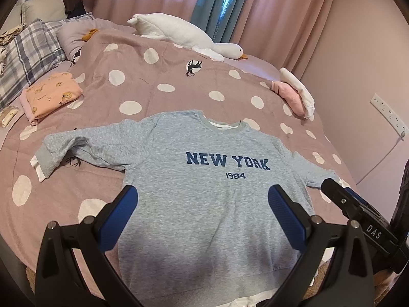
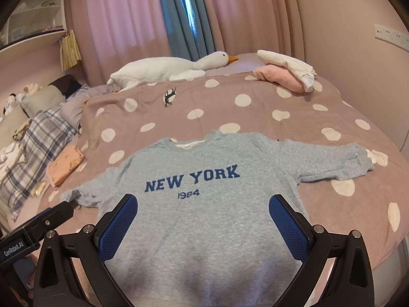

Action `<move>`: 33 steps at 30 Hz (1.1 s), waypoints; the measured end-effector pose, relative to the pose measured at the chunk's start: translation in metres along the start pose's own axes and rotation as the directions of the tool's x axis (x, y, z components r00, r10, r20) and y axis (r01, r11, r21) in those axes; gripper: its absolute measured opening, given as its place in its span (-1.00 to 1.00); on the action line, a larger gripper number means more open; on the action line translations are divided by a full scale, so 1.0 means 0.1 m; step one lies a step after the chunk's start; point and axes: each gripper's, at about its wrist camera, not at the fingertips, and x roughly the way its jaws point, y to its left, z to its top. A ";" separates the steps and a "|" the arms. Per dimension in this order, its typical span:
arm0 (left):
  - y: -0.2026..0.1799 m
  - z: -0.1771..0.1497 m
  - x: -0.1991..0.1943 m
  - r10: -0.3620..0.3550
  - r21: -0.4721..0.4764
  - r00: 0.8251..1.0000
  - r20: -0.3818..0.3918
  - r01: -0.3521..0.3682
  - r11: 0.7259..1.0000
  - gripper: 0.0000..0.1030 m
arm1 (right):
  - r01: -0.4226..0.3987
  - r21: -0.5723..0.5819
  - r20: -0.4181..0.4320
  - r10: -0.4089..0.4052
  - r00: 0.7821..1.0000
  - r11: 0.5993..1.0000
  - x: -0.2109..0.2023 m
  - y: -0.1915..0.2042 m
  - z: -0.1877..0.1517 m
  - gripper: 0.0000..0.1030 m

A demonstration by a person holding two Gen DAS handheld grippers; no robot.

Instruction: Fold small clothes

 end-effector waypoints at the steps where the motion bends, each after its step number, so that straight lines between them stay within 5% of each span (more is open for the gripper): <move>1: 0.00 0.00 0.00 0.000 -0.002 1.000 -0.001 0.000 1.000 0.97 | 0.000 0.000 0.000 0.000 1.000 1.000 0.00 0.00 0.00 0.99; 33: 0.02 -0.02 0.09 -0.006 -0.004 1.000 -0.031 0.006 1.000 0.97 | 0.007 0.005 -0.015 -0.007 1.000 1.000 0.07 0.02 -0.01 0.99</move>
